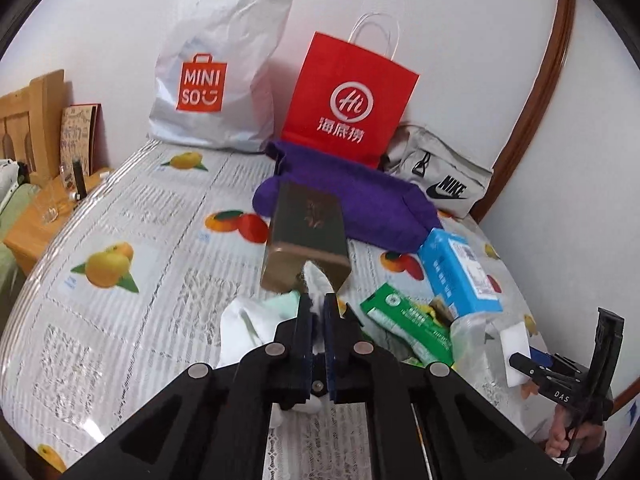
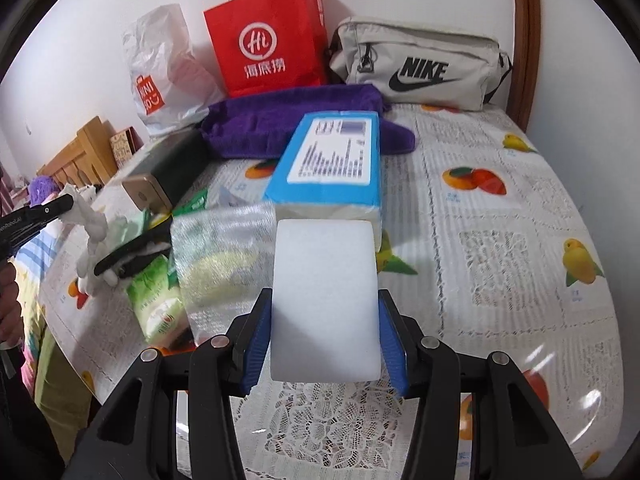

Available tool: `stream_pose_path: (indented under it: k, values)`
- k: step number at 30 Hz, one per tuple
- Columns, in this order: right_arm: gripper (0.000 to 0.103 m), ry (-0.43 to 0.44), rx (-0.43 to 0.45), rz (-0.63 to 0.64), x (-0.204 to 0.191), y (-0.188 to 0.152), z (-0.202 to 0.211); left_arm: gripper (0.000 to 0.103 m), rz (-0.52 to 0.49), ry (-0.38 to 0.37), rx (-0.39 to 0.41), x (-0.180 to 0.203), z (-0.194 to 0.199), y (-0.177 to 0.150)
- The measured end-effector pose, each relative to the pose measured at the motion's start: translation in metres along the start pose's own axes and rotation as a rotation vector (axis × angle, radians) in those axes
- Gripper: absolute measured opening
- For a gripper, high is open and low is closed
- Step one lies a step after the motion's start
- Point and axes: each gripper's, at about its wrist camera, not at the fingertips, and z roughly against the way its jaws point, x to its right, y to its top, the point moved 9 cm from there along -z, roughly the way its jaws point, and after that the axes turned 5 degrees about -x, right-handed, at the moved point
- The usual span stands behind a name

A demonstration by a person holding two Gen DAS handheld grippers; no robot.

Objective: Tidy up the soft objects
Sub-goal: 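Carry glove and sponge onto the purple towel and open both grippers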

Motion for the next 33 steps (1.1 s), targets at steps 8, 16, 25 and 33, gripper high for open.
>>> stream_pose_path:
  k: [8, 16, 25, 33]
  values:
    - [0.049, 0.024, 0.043, -0.001, -0.004, 0.027, 0.021, 0.006, -0.017, 0.004, -0.002, 0.013, 0.002, 0.015]
    - [0.049, 0.035, 0.066, 0.04, -0.014, 0.067, 0.021, 0.006, -0.029, 0.022, -0.009, 0.024, -0.008, 0.036]
    - [0.049, 0.051, 0.069, 0.073, -0.022, 0.132, -0.009, 0.006, -0.034, 0.046, 0.002, 0.027, -0.026, 0.083]
    - [0.049, 0.037, 0.054, 0.06, -0.012, 0.191, -0.051, 0.006, -0.036, 0.043, -0.013, 0.025, -0.062, 0.126]
